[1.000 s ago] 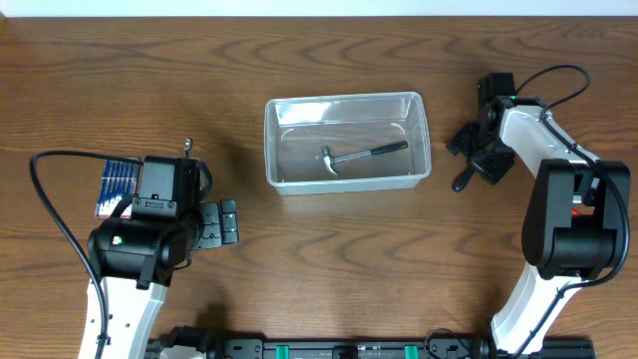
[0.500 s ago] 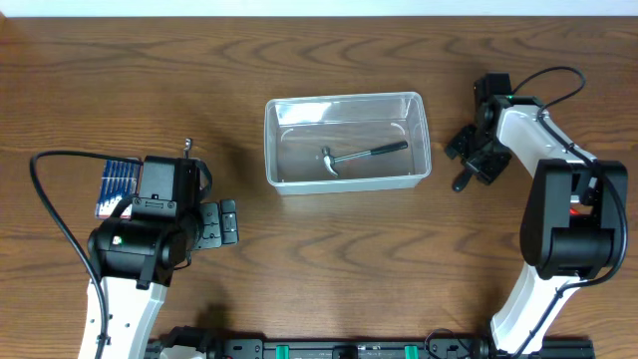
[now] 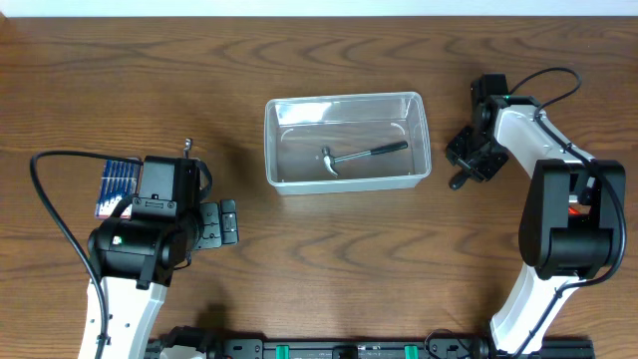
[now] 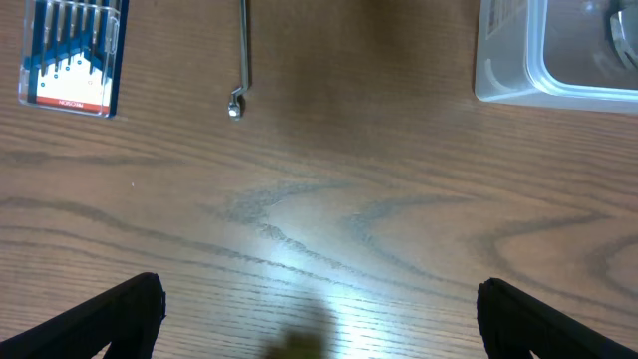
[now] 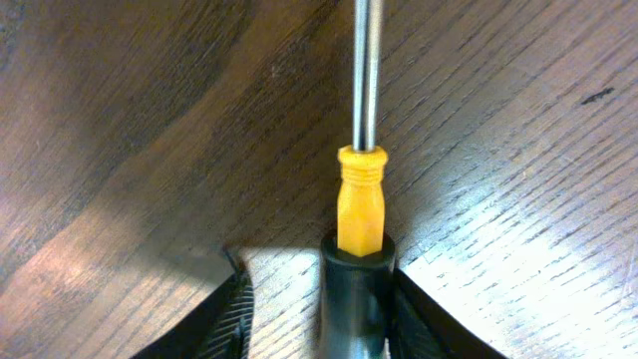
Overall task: Pack container
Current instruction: 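Lower the right gripper and close it on the screwdriver handle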
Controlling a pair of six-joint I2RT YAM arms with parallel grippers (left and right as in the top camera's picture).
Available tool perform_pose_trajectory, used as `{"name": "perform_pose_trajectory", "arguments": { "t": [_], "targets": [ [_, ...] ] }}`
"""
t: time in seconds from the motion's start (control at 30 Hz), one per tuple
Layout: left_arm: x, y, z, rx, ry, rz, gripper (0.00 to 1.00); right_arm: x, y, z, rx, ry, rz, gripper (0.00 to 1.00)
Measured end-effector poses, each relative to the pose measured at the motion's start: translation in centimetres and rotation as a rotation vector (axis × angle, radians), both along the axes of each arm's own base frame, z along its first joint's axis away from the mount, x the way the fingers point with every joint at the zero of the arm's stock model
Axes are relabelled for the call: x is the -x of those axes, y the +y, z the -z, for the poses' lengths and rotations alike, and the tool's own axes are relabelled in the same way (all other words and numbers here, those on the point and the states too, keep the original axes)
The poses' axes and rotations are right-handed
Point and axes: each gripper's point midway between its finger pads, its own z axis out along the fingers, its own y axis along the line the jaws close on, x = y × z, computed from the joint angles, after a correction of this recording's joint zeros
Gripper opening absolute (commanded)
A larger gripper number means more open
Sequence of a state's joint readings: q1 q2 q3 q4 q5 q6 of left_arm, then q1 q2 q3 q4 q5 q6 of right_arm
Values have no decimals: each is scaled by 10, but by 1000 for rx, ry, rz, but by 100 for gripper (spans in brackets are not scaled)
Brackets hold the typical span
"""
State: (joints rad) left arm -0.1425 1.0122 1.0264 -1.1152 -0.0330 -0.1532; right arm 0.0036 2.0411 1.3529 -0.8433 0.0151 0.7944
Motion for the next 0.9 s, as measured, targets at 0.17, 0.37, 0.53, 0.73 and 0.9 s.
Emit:
{"name": "perform_pose_trajectory", "arguments": {
  "t": [0.17, 0.37, 0.53, 0.73, 0.9],
  "targets": [
    [0, 0, 0, 0, 0, 0, 98, 0, 0, 0, -1, 1, 1, 33],
    [0, 0, 0, 0, 0, 0, 98, 0, 1, 0, -3, 1, 2, 26],
    [0, 0, 0, 0, 0, 0, 98, 0, 1, 0, -4, 1, 1, 23],
    [0, 0, 0, 0, 0, 0, 98, 0, 1, 0, -5, 1, 2, 17],
    [0, 0, 0, 0, 1, 0, 98, 0, 1, 0, -7, 0, 1, 9]
  ]
}}
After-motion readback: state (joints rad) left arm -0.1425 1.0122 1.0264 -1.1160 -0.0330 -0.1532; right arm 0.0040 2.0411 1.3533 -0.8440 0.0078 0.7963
